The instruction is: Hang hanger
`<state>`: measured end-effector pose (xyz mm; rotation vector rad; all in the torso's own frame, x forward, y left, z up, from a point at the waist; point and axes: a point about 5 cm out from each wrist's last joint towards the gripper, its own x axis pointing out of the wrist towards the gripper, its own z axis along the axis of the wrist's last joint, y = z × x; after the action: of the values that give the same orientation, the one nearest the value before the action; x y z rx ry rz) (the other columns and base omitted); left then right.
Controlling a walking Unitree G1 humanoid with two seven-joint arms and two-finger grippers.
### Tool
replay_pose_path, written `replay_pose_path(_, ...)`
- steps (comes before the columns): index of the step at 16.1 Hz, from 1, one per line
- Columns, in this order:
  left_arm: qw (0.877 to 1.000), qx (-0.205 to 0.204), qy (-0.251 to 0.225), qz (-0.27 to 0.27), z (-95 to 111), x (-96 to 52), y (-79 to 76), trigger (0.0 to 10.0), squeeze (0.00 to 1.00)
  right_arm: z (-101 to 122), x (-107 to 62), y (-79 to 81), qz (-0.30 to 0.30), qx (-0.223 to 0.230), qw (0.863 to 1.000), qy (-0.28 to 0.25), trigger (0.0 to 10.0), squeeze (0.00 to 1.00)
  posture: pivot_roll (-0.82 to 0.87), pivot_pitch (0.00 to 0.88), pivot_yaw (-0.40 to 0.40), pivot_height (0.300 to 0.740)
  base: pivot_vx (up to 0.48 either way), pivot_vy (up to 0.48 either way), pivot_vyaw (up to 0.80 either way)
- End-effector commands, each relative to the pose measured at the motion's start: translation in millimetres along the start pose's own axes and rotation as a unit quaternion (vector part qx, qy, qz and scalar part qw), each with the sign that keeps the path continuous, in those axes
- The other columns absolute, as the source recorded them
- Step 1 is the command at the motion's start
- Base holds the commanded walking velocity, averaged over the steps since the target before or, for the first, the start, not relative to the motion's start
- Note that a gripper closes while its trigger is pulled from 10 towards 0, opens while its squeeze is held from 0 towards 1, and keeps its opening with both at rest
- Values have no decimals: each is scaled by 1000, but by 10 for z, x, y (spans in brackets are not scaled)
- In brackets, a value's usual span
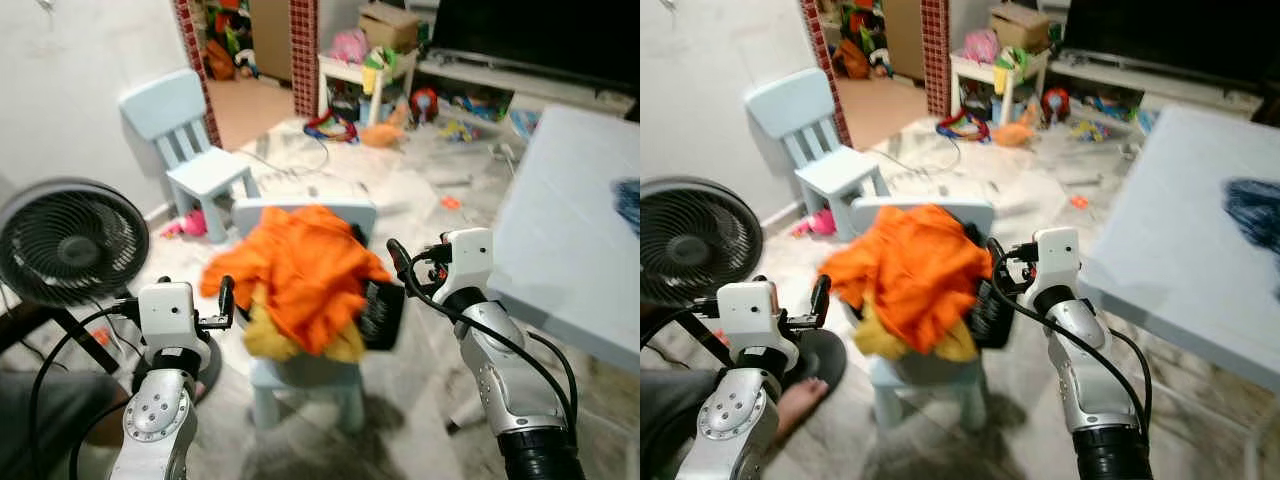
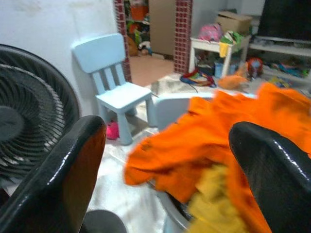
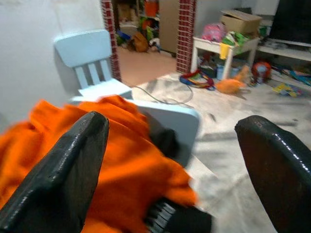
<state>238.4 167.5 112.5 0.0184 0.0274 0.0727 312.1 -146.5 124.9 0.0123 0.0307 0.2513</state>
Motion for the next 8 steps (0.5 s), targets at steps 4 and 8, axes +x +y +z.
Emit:
replay_pose_path(4,1000,11,8,18,0,13,92,10000,0,9,11,84,7,5,1000,-2,10000,0,-26,51,7,740,0,0,0)
replay_pose_path(8,1000,7,4,10,19,19,51,10000,0,16,28,81,9,5,1000,-2,10000,0,-21,46,-5,740,0,0,0)
